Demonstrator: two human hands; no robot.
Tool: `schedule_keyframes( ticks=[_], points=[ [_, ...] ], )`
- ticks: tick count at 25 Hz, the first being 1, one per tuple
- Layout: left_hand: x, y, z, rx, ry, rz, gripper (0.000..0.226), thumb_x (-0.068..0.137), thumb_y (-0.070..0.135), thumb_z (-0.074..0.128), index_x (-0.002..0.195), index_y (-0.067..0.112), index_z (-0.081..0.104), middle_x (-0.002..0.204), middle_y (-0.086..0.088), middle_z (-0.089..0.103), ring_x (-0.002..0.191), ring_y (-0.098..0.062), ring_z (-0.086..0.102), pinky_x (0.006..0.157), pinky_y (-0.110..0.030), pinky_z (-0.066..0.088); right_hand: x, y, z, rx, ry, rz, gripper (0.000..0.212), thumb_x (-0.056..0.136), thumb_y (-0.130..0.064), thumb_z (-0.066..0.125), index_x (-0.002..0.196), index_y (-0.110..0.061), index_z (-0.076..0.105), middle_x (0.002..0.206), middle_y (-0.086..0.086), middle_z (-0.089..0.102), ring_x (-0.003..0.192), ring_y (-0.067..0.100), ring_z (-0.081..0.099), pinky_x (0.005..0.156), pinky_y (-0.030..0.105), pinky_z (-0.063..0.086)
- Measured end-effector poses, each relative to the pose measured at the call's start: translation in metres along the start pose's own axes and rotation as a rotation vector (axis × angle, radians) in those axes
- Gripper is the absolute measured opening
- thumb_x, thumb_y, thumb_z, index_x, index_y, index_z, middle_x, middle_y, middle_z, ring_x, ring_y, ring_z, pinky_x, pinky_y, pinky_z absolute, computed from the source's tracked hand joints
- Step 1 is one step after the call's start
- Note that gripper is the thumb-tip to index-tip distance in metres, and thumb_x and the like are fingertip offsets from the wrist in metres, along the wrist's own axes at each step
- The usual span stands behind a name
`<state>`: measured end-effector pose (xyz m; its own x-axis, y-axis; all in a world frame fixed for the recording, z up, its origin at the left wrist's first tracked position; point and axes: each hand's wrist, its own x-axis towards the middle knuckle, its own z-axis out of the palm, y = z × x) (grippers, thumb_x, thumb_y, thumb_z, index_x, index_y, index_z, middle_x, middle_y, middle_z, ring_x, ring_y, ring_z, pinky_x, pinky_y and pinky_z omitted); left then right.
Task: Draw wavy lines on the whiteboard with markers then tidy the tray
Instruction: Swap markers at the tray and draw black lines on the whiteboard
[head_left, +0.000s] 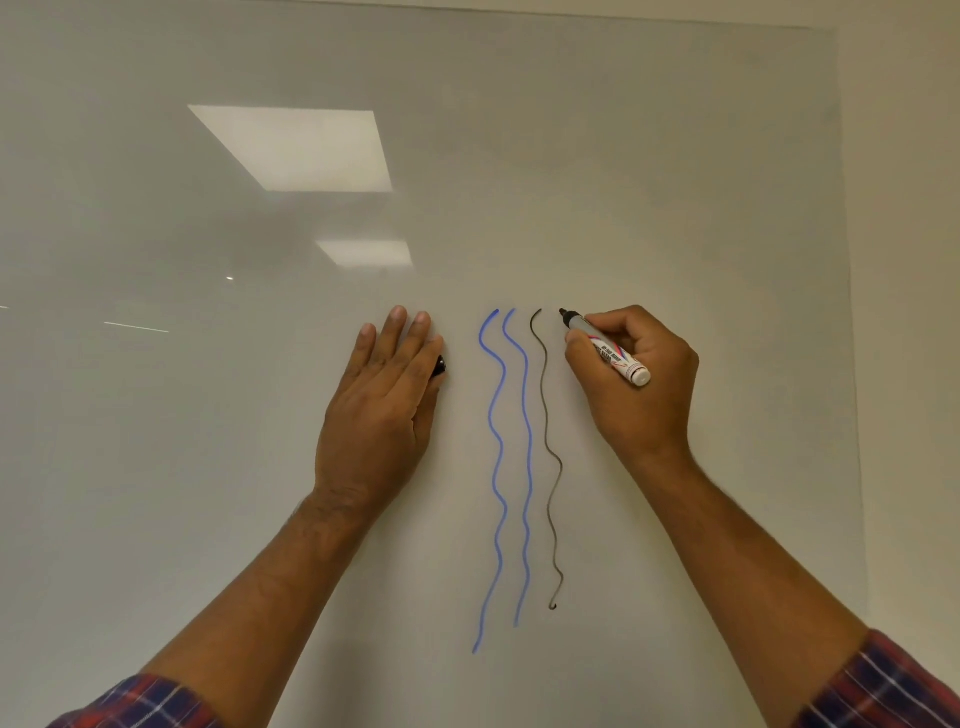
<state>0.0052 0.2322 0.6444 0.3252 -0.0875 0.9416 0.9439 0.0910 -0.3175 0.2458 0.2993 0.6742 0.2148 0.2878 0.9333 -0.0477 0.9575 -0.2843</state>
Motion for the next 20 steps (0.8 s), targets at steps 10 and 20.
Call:
schedule_keyframes(
  ticks=[10, 20],
  points=[
    [-0.002, 0.002, -0.001, -0.002, -0.002, -0.011, 0.039, 0.112, 0.017, 0.057, 0.145, -0.001, 0.059, 0.154, -0.018, 0.055, 0.149, -0.036, 0.047, 0.123, -0.057, 0.038, -0.045, 0.013, -0.022, -0.046, -0.092, -0.032, 0.006, 0.090, -0.005, 0.077, 0.085, -0.006, 0.073, 0.069, 0.006, 0.069, 0.058, 0.021, 0.061, 0.052, 0.039, 0.049],
    [-0.010, 0.011, -0.005, -0.037, -0.067, -0.062, 0.039, 0.113, 0.017, 0.051, 0.146, -0.002, 0.057, 0.155, -0.019, 0.053, 0.150, -0.037, 0.044, 0.124, -0.059, 0.036, -0.167, 0.052, -0.071, -0.248, -0.229, -0.059, 0.007, 0.085, -0.015, 0.074, 0.088, -0.009, 0.073, 0.073, -0.002, 0.067, 0.062, 0.014, 0.063, 0.058, 0.022, 0.049]
  ],
)
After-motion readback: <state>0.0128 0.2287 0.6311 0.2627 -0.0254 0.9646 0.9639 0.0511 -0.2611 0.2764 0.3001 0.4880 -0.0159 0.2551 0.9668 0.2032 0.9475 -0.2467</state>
